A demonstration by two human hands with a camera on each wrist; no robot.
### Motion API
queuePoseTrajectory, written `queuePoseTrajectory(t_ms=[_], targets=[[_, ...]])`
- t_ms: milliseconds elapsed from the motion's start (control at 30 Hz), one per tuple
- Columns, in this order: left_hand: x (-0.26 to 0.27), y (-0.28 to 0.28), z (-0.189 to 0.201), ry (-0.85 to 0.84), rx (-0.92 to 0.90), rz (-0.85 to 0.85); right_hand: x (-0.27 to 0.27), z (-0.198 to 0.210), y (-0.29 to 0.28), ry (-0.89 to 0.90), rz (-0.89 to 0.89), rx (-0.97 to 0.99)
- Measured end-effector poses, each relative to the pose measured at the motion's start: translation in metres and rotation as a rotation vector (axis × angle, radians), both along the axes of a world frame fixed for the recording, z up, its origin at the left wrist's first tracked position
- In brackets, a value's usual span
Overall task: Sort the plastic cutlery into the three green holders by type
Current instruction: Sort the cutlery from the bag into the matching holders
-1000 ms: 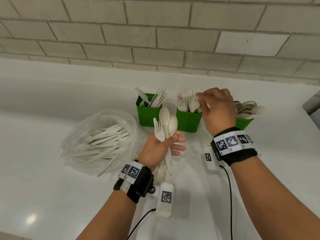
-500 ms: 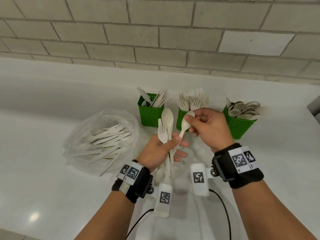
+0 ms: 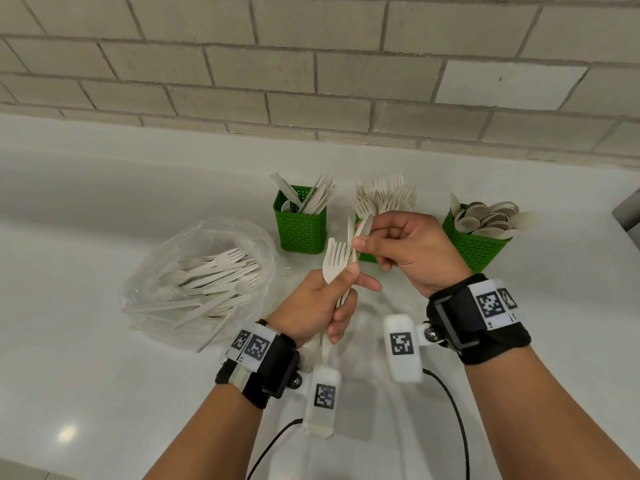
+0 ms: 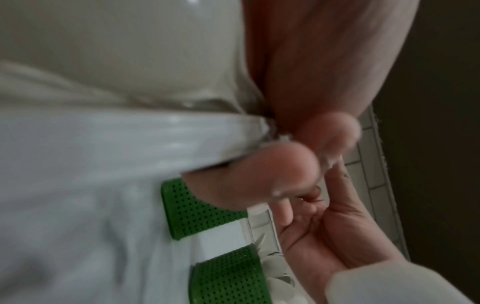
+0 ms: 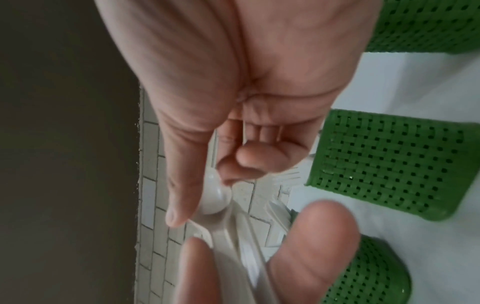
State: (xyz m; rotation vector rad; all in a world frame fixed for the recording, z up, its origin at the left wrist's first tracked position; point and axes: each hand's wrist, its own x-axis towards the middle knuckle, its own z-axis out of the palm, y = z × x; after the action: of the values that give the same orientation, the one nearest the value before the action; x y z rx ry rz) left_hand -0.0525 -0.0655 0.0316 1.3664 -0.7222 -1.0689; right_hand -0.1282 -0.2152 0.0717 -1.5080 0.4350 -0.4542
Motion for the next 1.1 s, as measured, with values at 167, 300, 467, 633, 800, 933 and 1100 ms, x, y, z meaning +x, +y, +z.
queuePoseTrajectory(t_ms=[167,300,467,633,800,933,1100], targets=[[0.004,0.003,0.001,-0.15,0.044,-0.021,0.001,0.003,-0.004,0.023,-0.012,-0.064],[0.002,0.001,-0.003,-0.127,0.045,0.029,0.001,0.003,-0.007,0.046,-0.037,-0.127],[0.004,-0.005,-0.007,-0.358,0.137,0.059,0.005,-0.002,0.001,0.149,-0.047,-0.145],[0.008,-0.004,-0.01,-0.448,0.18,0.052,0.007,-0.005,0.004,0.196,0.031,-0.196],[0.005,-0.004,-0.011,-0.276,0.144,0.042,0.005,-0.015,-0.003,0.144,-0.116,-0.39],[0.003,-0.003,-0.015,-0.111,0.046,0.185,0.004,-0.024,-0.007,0.111,-0.222,-0.362],[-0.002,-0.006,-0.016,-0.112,-0.018,0.248,0.005,-0.027,-0.002,0.011,-0.167,-0.069]])
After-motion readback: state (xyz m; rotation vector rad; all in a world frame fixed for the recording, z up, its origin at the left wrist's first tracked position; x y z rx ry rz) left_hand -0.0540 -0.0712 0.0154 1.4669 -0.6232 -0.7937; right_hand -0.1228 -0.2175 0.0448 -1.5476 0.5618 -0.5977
